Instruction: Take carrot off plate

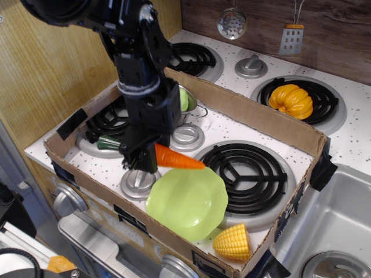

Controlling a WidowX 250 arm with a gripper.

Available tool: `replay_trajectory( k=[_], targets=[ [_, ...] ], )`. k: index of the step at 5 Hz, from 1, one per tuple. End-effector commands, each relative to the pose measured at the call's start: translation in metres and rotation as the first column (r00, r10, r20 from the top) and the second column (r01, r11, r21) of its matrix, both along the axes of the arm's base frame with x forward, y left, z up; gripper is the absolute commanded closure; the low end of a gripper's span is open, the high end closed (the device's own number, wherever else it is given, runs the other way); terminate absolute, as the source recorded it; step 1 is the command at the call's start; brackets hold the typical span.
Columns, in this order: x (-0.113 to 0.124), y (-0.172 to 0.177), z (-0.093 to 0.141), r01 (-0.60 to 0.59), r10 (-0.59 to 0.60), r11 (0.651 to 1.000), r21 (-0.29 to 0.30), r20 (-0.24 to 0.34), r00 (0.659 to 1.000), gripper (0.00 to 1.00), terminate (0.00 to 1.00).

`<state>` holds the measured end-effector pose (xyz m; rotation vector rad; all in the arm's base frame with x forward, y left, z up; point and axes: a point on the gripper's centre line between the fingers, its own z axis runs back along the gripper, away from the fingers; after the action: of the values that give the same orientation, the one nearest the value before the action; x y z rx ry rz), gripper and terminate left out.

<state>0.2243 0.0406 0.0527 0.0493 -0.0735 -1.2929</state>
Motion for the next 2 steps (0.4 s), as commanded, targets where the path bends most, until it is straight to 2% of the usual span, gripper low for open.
replay_trajectory(
  k=[1,2],
  targets=[
    [0.001,0.033,-0.001,-0.277,0.275,0.961,0.010,0.083,0.958,1.00,0.00],
    [-0.005,0.048,-0.012,-0.259,0.255,0.966,0.020,0.115,0.960,1.00,0.00]
  ],
)
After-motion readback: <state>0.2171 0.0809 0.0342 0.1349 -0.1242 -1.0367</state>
